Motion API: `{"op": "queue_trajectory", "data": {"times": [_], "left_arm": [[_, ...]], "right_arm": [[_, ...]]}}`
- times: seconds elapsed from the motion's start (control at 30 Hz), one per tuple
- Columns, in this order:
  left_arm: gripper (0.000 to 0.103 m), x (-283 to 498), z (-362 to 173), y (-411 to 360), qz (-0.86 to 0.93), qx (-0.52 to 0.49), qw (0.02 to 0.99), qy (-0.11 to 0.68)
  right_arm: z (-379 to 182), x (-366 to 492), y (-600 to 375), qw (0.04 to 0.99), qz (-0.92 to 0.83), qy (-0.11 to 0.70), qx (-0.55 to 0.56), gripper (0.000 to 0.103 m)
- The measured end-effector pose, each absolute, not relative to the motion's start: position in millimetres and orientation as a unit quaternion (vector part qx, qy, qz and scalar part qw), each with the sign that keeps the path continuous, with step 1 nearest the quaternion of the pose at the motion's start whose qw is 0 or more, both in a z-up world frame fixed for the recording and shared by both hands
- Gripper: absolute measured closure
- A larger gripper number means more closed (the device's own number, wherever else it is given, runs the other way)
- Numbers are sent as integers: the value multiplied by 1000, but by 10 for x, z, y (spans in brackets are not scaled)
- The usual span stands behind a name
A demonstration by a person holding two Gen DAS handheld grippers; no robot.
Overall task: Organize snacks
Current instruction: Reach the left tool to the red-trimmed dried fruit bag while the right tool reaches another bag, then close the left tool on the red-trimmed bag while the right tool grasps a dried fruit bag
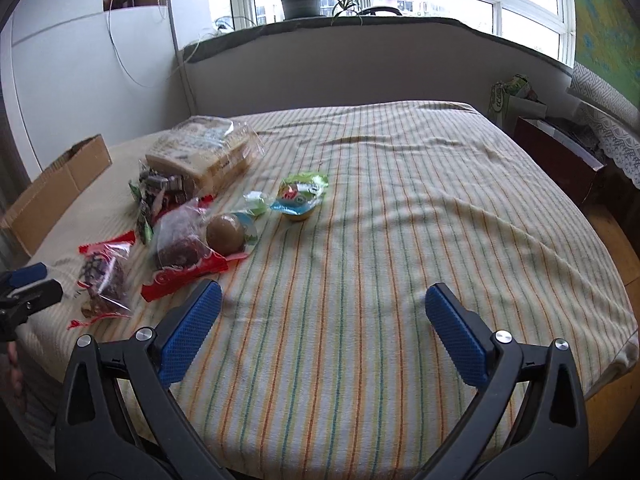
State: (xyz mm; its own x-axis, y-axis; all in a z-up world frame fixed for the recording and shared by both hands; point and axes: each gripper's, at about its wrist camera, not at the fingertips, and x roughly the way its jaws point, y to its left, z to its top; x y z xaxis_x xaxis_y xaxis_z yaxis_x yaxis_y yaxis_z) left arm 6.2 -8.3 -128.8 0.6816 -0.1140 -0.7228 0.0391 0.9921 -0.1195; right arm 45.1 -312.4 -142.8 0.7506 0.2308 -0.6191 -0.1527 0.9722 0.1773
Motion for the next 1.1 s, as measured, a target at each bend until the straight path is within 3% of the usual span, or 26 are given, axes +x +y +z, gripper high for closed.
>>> {"op": "queue_trajectory", "data": {"times": [0.1, 0.27, 0.37, 0.43, 0.5, 0.53, 0.57, 0.63, 0.7, 1.1], "left_arm": [[1, 64, -1126, -198, -94, -64, 916, 384], [1, 214, -997, -520, -168, -71, 907, 380], [1, 296, -1008, -660, -197, -70, 903, 375], [1, 364, -1061, -704, -202, -69, 899, 383], [15, 423, -1126, -715, -206, -76, 892, 394], [20, 457, -1162, -718, -212, -81, 887, 402], [32, 471, -1186, -728, -216, -86, 883, 407], [38, 457, -1199, -743, -218, -76, 885, 403], [61, 447, -1201, -747, -230, -72, 884, 402], [64, 313, -1212, -559, -222, -92, 889, 391]], "right_arm": [[-1305, 468, -3097, 932, 137, 329, 70, 0], [-1313, 514, -2624, 926, 187, 328, -25, 3], [-1352, 582, -2465, 918, 215, 331, -34, 16], [-1418, 634, -2386, 911, 226, 341, -41, 37], [-1463, 630, -2331, 907, 234, 346, -48, 46], [-1465, 605, -2310, 909, 234, 341, -52, 47], [-1468, 599, -2303, 909, 236, 340, -53, 47], [-1464, 566, -2290, 909, 237, 337, -54, 49], [-1459, 538, -2324, 911, 234, 338, -46, 50], [-1384, 382, -2729, 920, 205, 331, 55, 50]]}}
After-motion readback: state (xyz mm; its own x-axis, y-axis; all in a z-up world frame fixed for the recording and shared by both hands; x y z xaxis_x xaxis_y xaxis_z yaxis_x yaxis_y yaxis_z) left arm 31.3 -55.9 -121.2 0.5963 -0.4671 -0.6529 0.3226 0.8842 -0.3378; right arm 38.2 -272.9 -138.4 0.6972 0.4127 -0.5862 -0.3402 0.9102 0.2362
